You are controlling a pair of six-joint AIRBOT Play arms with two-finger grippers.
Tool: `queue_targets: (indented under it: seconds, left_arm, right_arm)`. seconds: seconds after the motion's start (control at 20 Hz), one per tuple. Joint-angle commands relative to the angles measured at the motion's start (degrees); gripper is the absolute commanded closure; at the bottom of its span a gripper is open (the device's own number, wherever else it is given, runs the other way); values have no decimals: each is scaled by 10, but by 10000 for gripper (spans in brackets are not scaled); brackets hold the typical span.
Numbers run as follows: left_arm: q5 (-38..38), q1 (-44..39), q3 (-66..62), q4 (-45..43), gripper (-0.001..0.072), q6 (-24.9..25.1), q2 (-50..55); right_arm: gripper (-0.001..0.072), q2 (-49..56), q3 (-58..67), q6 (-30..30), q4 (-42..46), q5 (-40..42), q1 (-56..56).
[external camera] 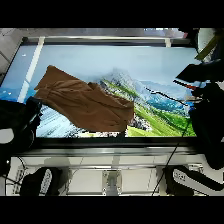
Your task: Fold the clothes and pants, and hang the long-sleeved shirts on hangers.
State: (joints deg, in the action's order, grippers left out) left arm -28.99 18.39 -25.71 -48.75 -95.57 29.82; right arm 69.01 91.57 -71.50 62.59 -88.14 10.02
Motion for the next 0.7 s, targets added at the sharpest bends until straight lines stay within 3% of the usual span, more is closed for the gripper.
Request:
queue_targets:
  seconds: [0.0,0.15,0.25,0.45,0.65]
  left_arm:
    - [-132,96,-1,-49,682,15,-92]
    - [-142,128,-1,-49,682,16,-116]
    - [-143,138,-3,-69,682,15,-123]
    - [-156,168,-27,-147,682,2,-124]
    - [-163,212,-65,-179,682,3,-123]
  right_arm:
    - [334,7,-172,8,-38,141,-60]
    - [319,61,-279,7,-75,205,-118]
    - [198,124,-287,7,-85,207,-156]
    - [199,226,-287,27,-158,249,-210]
    - [199,257,-275,37,-207,293,-224]
